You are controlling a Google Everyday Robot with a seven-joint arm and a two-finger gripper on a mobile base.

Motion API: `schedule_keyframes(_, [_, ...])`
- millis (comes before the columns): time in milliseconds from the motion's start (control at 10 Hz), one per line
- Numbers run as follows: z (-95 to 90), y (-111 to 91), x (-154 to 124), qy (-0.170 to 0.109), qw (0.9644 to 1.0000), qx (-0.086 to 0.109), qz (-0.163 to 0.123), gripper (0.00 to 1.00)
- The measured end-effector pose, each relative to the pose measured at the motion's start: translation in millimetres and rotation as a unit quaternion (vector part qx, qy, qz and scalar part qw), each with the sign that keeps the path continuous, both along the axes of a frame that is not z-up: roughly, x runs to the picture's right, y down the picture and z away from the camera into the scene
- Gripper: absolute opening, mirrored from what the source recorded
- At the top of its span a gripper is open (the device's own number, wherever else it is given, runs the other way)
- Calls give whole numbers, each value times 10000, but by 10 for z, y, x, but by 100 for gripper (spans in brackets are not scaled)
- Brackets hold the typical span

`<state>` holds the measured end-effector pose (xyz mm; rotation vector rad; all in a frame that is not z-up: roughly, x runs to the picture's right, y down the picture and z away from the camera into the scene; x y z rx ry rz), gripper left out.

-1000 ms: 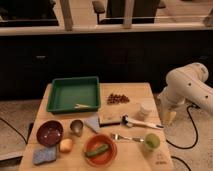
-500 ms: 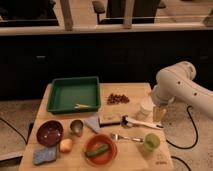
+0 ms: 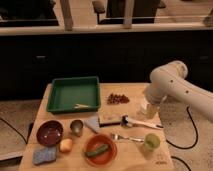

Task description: Place grapes in metal cup

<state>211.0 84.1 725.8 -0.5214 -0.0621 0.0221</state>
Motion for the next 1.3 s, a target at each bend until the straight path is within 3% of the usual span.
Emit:
schedule_keyframes(600, [386,-76,-334,-225,9997,97,26,80])
schedule_keyframes(1300, [699,-76,-435,-326,9993,121,114,80])
